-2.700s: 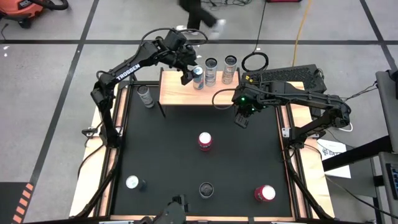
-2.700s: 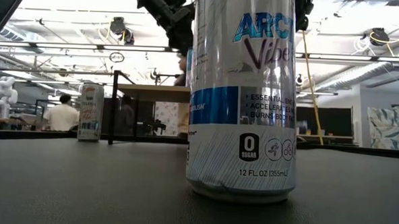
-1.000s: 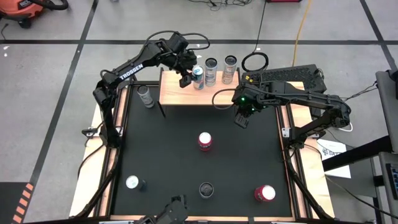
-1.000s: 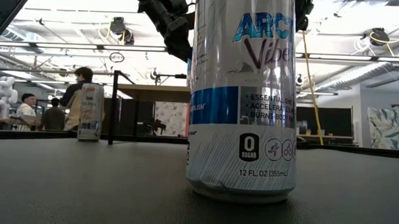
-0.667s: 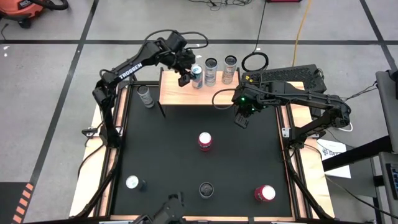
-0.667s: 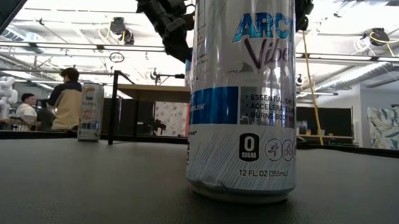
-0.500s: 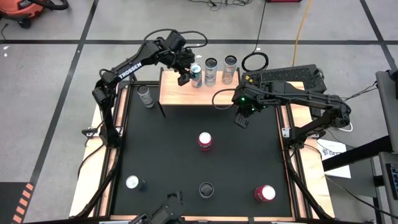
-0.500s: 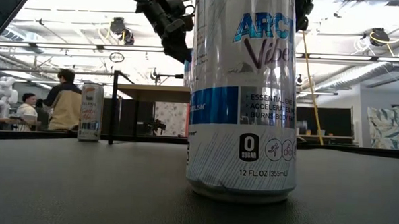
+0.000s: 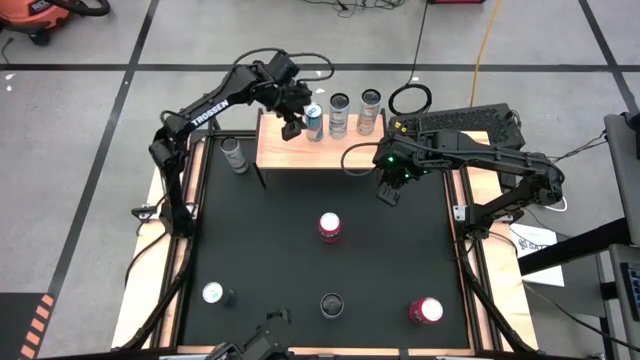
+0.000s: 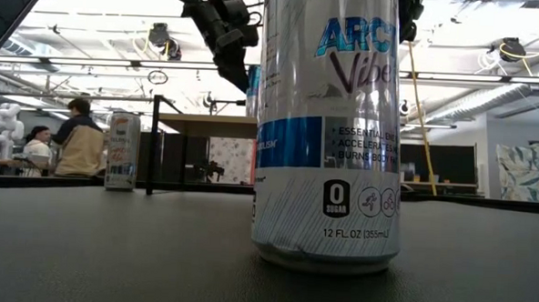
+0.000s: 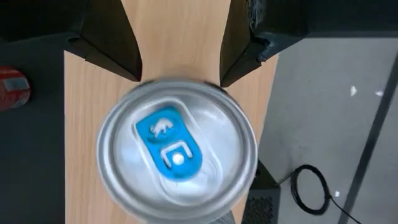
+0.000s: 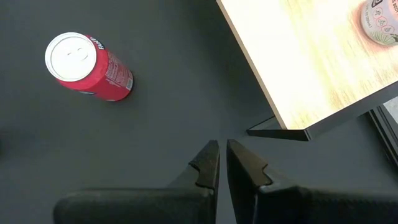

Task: Place canned beverage on shelf
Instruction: Put the top blue soda can on the shelf

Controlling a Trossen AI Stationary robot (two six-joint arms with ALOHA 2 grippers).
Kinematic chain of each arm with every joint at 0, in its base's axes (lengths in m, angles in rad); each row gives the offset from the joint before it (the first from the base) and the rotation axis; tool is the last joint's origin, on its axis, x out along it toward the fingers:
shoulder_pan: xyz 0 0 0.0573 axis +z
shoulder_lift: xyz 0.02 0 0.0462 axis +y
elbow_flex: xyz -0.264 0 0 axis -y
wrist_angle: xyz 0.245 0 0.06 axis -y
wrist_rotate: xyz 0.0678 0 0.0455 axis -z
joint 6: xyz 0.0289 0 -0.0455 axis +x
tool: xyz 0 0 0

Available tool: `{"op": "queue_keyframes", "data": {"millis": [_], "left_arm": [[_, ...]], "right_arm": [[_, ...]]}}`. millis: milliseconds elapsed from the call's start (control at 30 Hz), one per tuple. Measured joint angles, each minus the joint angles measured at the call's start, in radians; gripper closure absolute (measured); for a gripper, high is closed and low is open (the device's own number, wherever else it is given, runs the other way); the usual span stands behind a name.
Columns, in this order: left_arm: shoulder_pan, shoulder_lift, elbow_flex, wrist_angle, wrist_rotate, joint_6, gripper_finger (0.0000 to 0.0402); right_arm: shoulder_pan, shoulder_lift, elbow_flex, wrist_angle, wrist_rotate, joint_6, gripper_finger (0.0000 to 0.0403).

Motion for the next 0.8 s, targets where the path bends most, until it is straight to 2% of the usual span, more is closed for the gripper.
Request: {"op": "queue_keyframes", "data": {"millis": [300,433,600,800], "left_arm": [[0.000,-0.001,0.060,-0.008,-0.012,0.002,0.0185],[-0.001,-0.001,0.102,-0.061,-0.074,0.011,0.0185],[-0.001,-0.009,0.154,-0.159,-0.082,0.018,0.0185],[-0.004,-0.058,0.161,-0.188,-0.073,-0.029,0.0185]], "right_arm": [[0.000,0.000,0.000,0.000,0.000,0.000,0.0390],[0.000,0.000,0.000,0.000,0.000,0.000,0.0390],[0.000,0.000,0.000,0.000,0.000,0.000,0.0390],[0.000,0.000,0.000,0.000,0.000,0.000,0.0390]]}}
